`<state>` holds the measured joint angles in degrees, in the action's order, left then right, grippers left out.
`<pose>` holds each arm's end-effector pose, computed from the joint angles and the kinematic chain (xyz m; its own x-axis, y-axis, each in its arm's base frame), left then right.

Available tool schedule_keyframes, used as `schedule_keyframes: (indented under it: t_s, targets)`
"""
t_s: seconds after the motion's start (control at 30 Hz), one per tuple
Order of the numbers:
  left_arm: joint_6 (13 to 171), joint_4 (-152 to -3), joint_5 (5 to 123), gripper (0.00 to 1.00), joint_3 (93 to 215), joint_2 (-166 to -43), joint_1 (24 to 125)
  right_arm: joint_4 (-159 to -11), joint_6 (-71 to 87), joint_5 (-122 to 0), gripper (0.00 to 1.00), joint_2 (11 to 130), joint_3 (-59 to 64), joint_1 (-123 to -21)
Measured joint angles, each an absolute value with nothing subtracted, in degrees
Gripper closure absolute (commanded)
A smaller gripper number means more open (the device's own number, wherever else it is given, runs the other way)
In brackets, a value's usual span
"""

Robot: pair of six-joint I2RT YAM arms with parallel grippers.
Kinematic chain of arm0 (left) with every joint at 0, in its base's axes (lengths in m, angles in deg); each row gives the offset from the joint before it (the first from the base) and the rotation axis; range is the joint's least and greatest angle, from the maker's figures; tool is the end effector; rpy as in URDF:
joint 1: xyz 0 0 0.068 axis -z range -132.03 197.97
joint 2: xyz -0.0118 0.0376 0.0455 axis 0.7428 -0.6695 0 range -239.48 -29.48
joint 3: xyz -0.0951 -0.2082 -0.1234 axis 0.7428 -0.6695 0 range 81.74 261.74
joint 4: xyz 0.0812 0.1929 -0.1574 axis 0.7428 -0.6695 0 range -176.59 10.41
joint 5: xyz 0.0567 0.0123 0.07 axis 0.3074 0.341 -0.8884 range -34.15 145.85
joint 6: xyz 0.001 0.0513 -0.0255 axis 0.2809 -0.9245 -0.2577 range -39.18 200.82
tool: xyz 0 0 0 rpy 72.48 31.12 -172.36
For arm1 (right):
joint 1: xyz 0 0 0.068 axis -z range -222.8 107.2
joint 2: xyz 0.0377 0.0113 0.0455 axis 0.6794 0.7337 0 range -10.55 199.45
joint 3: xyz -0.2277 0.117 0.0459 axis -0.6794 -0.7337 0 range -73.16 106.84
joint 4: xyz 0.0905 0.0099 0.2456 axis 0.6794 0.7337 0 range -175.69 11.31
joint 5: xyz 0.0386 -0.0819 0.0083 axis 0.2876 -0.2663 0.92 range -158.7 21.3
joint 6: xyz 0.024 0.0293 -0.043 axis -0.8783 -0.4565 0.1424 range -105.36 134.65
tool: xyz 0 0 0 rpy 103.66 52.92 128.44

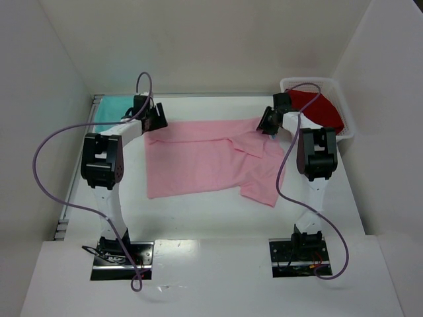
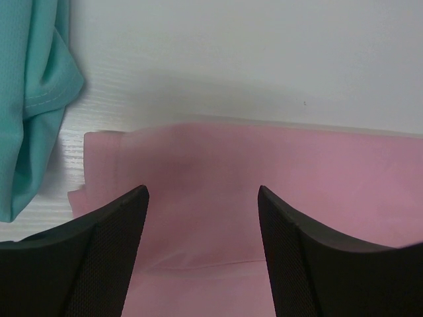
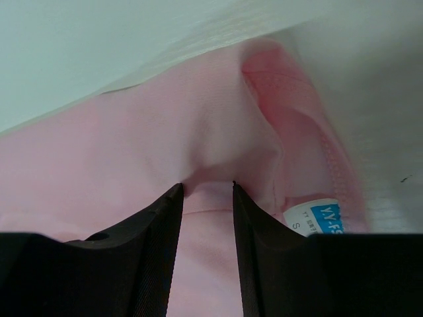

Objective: Fold and stack the t-shirts
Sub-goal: Fold the flattened tshirt in 1/3 of the way

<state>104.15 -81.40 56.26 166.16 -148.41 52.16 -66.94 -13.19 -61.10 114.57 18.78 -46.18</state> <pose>0.4687 -0.0344 0.1756 -0.5736 -0.3551 -0.7381 -0.1617 0.9325 -0.3229 0.4719 0.0332 0.1446 -0.7602 0.4187 -0.4968 0.2432 0.8924 0.3800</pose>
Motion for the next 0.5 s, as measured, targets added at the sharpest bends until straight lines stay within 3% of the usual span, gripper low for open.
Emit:
schedule_keyframes:
  t_s: [0.5]
  targets:
    - [106.7,-92.2,47.9,0.24,175.6,-153.6,52.9,-65.3,-11.9,-63.2,0.58,115.7,20.4,-46.1]
